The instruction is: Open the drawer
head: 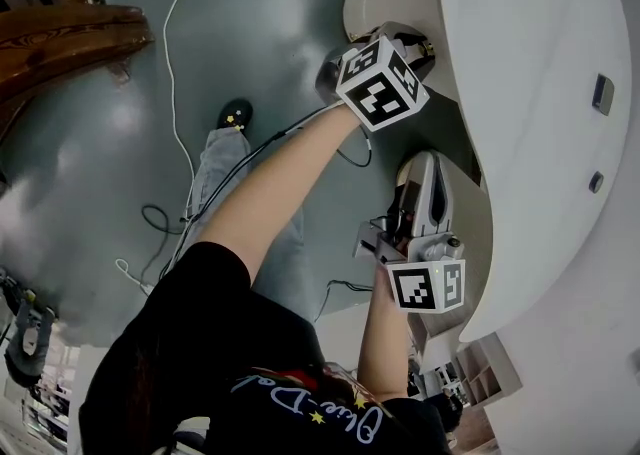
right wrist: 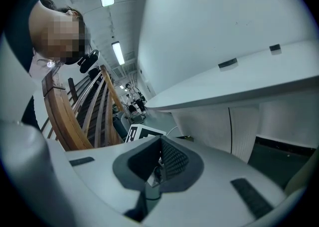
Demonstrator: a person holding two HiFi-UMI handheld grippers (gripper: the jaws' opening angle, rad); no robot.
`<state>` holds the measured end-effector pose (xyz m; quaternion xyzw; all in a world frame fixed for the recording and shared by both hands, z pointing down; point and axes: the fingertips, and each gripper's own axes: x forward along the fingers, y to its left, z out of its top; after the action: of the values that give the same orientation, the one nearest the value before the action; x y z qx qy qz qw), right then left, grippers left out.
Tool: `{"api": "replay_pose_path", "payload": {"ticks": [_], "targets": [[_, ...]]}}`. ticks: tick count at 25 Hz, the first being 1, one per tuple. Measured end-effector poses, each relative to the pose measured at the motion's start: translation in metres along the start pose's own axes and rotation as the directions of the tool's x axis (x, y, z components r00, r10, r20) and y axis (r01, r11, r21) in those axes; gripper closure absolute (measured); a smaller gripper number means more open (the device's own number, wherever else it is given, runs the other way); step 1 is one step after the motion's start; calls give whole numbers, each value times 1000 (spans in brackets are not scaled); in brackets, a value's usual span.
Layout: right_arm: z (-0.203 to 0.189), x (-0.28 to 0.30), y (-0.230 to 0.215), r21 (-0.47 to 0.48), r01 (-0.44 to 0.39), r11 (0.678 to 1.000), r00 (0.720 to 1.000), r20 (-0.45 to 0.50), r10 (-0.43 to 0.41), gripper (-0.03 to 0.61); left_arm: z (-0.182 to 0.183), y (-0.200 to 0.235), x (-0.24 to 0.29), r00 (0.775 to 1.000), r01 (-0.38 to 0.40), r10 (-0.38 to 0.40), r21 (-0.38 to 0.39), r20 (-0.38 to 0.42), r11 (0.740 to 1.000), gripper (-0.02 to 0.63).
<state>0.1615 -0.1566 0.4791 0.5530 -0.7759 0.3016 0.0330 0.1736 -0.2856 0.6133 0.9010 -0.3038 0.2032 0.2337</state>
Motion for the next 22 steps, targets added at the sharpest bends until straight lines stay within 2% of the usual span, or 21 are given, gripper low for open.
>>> {"api": "replay_pose_path", "payload": {"ticks": [6,22], "targets": [[2,2,0,14,6,1000,1000,3,-6,580,1,-1,0,1000,0,0,37,20,999,508],[7,7,9,11,6,1000,1000,9,-6,580,-4,0,-9,1000,23,-22,60,-19,998,515]]}}
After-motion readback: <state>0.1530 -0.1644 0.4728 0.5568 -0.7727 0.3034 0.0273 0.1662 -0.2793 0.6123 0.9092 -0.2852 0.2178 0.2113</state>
